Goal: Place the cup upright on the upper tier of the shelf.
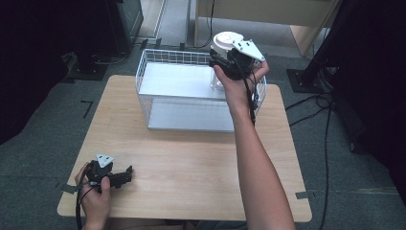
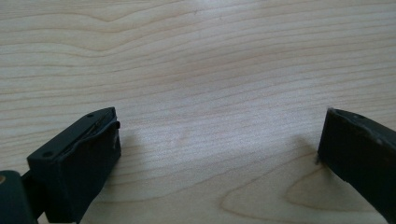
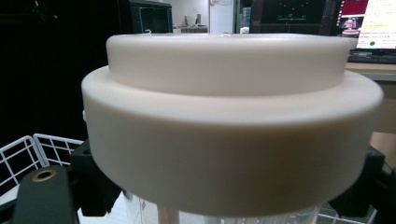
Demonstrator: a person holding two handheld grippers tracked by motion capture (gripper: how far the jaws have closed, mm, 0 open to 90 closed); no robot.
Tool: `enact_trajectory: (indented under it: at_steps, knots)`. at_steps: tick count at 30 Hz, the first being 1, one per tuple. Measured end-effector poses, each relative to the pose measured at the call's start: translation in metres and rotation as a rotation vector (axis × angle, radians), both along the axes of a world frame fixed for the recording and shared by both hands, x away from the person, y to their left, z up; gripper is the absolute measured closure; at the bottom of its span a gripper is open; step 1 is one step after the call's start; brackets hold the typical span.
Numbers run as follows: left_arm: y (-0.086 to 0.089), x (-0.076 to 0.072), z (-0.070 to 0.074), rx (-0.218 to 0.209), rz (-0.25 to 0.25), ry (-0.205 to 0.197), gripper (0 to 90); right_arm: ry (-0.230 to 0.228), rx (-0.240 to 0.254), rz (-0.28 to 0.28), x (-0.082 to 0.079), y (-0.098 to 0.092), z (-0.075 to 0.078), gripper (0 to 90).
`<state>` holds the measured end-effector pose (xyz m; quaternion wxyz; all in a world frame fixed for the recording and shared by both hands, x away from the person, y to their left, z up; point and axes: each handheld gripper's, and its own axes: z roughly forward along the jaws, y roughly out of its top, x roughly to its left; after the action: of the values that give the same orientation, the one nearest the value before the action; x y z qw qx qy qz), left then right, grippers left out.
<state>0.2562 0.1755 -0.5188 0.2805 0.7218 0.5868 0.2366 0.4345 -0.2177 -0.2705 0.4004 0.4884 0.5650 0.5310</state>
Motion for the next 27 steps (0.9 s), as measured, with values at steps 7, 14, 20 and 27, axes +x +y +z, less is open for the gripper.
enact_trajectory:
  at_steps: [7,14,20,27]
  knots:
    - [0.0,0.0,0.0,-0.001,0.001,0.0,0.0,0.023,-0.013,0.031,-0.002,-0.002,0.002,14.0]
    - [0.0,0.0,0.0,-0.001,0.001,0.0,0.0,0.064,-0.01,0.063,-0.004,-0.006,0.003,0.0]
    - [0.0,0.0,0.0,-0.002,0.001,0.0,0.0,0.081,-0.019,0.072,-0.008,-0.014,0.003,0.0]
    - [0.0,0.0,0.0,-0.001,0.002,-0.001,0.0,0.077,-0.028,0.086,-0.022,-0.022,-0.004,0.0]
